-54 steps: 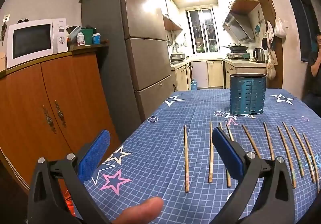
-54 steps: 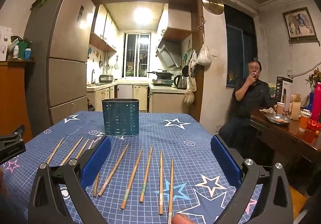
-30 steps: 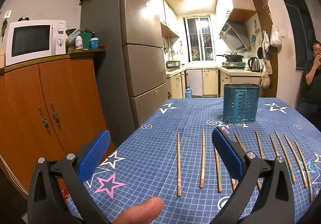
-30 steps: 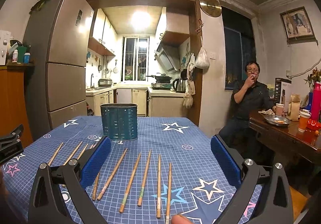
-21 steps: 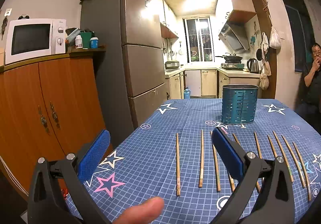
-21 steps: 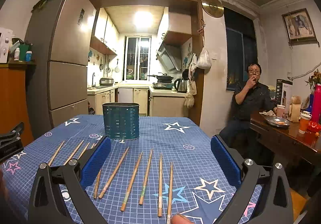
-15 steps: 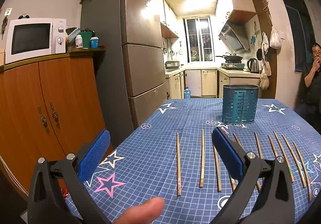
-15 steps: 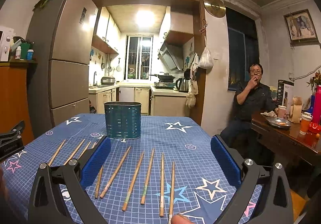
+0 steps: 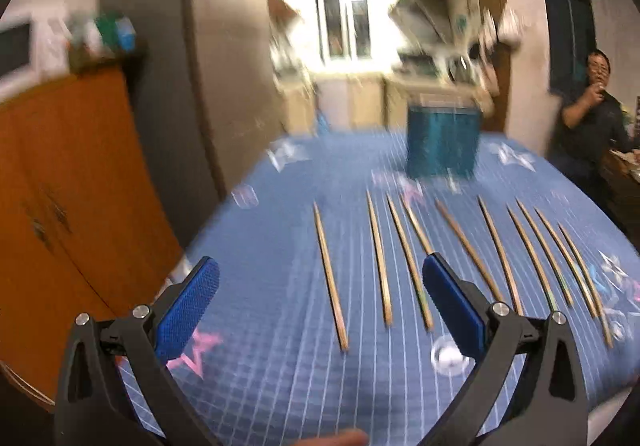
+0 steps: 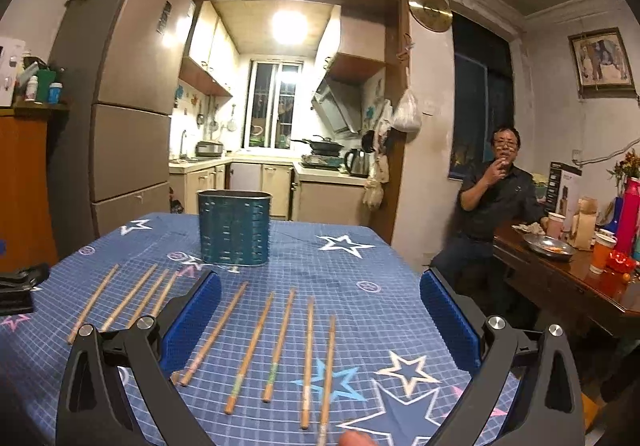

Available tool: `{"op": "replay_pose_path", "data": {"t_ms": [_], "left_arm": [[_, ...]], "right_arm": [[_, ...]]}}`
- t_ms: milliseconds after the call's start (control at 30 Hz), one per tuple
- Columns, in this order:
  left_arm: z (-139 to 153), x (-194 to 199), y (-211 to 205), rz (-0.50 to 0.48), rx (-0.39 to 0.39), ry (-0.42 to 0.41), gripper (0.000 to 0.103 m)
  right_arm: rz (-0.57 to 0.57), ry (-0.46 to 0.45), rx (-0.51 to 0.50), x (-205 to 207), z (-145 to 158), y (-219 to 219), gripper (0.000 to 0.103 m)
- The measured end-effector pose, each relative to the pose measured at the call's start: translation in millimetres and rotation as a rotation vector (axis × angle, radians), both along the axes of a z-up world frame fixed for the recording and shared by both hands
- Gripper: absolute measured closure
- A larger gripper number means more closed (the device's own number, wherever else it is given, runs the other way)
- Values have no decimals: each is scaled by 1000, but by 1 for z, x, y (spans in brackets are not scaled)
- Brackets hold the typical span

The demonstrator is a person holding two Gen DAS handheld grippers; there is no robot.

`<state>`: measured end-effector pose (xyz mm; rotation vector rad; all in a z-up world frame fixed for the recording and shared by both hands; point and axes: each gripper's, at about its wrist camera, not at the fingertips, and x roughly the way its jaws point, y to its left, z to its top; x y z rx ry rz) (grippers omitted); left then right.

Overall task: Organize utensils
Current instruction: 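Move both tools toward the row of wooden chopsticks, then grasp a wooden chopstick with the left tool while the right tool grasps another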

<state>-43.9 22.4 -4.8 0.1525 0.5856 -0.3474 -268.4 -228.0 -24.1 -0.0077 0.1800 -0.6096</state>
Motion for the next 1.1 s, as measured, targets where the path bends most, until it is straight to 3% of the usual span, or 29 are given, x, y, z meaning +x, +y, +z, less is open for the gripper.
{"op": "replay_pose_path", "data": {"t_ms": [67,233,300,367,500,633,700,800,867,967,1033,1100], "left_arm": [[-9,19,13,-39,-20,116,5],[-28,33,23,-67,75,172,5],[-39,36,20,-85,120,212,16],[-46,40,14,-118,118,263,30],[-59,40,-2,-166,109,313,42],[-76,46,-15,-181,122,360,66],[-79,49,-17,-171,125,351,71],[-78,51,-18,-164,120,348,92],[-80,50,-19,-165,116,337,94],[-81,48,-22,-152,112,310,96],[-82,45,-22,-150,110,286,98],[-82,41,-20,-147,97,273,98]], "right_arm": [[-13,15,29,-1,-3,-11,3],[-33,29,122,-4,-18,-38,3],[-23,27,178,-4,-22,-46,3],[-13,26,210,-4,-27,-54,3],[4,47,241,-2,-33,-63,3],[43,71,267,-1,-37,-68,3],[67,90,269,2,-39,-67,3],[107,128,261,9,-39,-62,4],[152,150,257,15,-39,-55,6],[234,200,266,26,-42,-38,23],[287,237,278,34,-47,-26,47],[324,304,289,46,-54,-13,54]]}}
